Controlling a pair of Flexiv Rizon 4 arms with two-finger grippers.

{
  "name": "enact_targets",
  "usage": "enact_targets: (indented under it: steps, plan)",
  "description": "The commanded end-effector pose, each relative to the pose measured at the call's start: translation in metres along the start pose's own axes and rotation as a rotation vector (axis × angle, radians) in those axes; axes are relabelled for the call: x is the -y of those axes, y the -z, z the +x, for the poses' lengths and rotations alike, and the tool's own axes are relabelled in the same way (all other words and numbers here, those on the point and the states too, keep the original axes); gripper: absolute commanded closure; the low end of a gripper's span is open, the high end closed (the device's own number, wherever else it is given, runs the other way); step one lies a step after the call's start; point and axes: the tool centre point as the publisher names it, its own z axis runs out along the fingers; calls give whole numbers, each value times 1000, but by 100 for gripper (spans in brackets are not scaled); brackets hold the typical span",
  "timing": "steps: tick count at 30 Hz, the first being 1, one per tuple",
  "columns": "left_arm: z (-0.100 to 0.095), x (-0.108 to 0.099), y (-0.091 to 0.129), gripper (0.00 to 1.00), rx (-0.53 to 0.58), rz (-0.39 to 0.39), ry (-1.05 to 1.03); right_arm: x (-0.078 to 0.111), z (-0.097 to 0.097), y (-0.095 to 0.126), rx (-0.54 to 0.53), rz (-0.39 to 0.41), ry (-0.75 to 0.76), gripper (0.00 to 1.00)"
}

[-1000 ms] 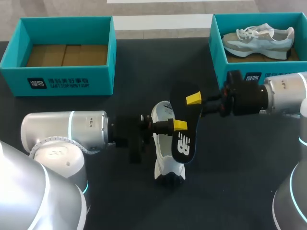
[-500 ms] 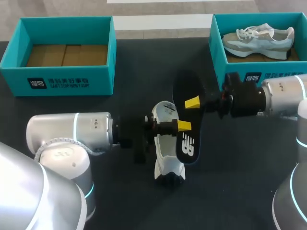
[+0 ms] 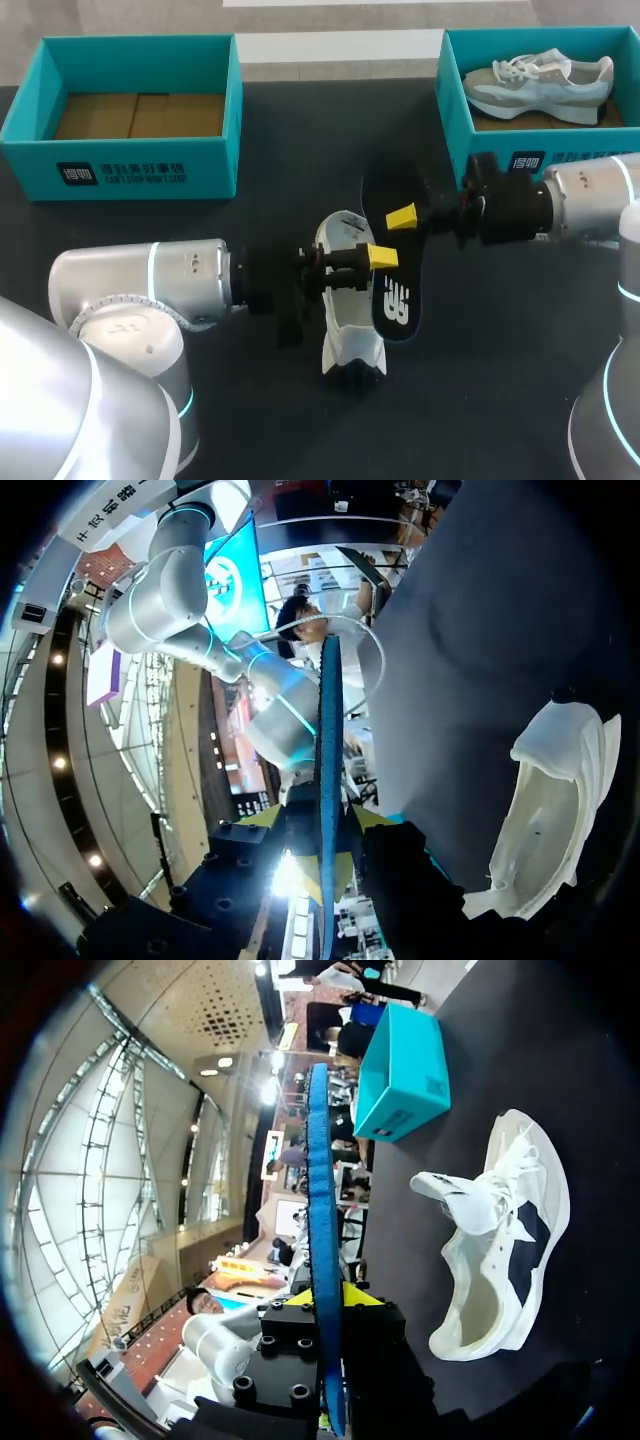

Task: Take the shoe out of the shoebox, open the shoe tongue, remove and reinsert the insole, then place the shoe into the shoebox

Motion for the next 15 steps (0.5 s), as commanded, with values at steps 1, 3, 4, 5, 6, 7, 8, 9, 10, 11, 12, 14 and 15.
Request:
enact_targets:
  steps: [1,3,4,5,6,7,8,9,10,11,12,14,15]
  plan:
    - [0,1,16,0,-17,-10,1,1,-2,4,2,-6,-10,100]
    - [2,-4,24,0,-31,-20,-1,2,-4,7,2,-11,-13,100]
    - [2,-7,28,0,-41,-26,4,2,-4,8,3,-13,-15,100]
    - [3,-9,32,0,-51,-30,5,2,-4,9,3,-14,-16,100]
    - [3,-12,35,0,-65,-38,2,3,-5,9,5,-15,-21,100]
    - [3,-15,38,0,-78,-39,4,3,-6,10,6,-16,-26,100]
    - [2,-18,40,0,-96,-40,11,3,-7,10,7,-16,-28,100]
    - [2,-20,42,0,-118,-39,11,4,-8,10,5,-15,-29,100]
    - [1,-23,44,0,-141,-31,9,4,-9,10,5,-14,-32,100]
    - [-1,-25,45,0,-166,-37,13,4,-10,9,4,-14,-33,100]
    - [-3,-27,46,0,-195,-33,16,3,-11,9,3,-13,-35,100]
    - [-7,-32,48,0,-273,-39,16,3,-13,8,0,-12,-40,100]
    - [-8,-33,48,0,-297,-33,14,3,-13,7,-1,-11,-41,100]
